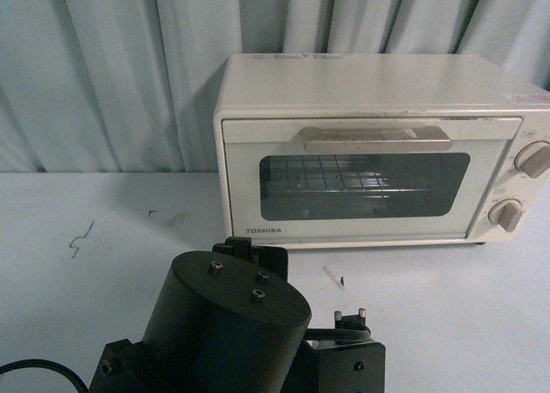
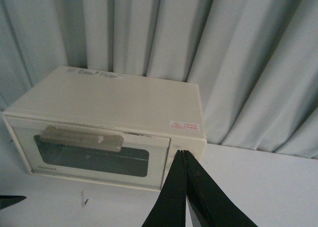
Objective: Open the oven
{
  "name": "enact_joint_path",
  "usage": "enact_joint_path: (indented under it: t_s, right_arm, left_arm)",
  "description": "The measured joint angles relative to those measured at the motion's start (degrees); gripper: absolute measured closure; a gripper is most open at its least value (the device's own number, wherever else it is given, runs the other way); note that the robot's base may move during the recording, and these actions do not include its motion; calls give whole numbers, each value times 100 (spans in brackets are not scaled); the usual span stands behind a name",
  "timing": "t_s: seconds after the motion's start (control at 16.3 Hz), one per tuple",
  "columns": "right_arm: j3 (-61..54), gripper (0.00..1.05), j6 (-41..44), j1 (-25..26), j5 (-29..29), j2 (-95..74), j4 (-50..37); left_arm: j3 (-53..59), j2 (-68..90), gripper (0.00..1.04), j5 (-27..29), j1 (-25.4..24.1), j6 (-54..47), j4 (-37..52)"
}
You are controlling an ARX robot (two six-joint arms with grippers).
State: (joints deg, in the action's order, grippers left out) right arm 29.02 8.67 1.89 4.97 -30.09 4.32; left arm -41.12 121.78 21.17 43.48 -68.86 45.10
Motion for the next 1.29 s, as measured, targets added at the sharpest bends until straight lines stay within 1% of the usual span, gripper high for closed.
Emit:
enact_joint_path:
  t_s: [0.12,0.25,0.37,0.49,0.68,0.86,1.05,1.11,1.29]
  right_arm:
    - [435,103,-52,-509,-409,-490,107]
    - [1143,103,-160,-1034,-935,-1259,227]
    - [1534,103,-267,-1285,-1198,-1753,365]
    - [1893,103,-328,-1438,-1440,-2280,365]
    - [2140,103,-514,-1777,-1751,-2940,417]
    - [2420,103,-538,-2020,-2065,-3497,273]
    - [2640,103,-492,-2072,-2192,-4037,184]
    - [2728,103,-422,-2129,-2293,-4192,136]
    - [2924,103,-387,-2380,-2356,-4496,79]
  left_arm:
    - [0,0,7,2,0,0,0]
    - [0,0,7,0,0,0,2]
    - [0,0,7,2,0,0,0]
    - [0,0,7,4,-2,0,0]
    - [0,0,7,4,-2,0,0]
    - [0,0,7,2,-2,0,2]
    - [0,0,7,4,-2,0,0]
    - [0,0,7,4,-2,0,2]
    - [0,0,7,4,-4,0,0]
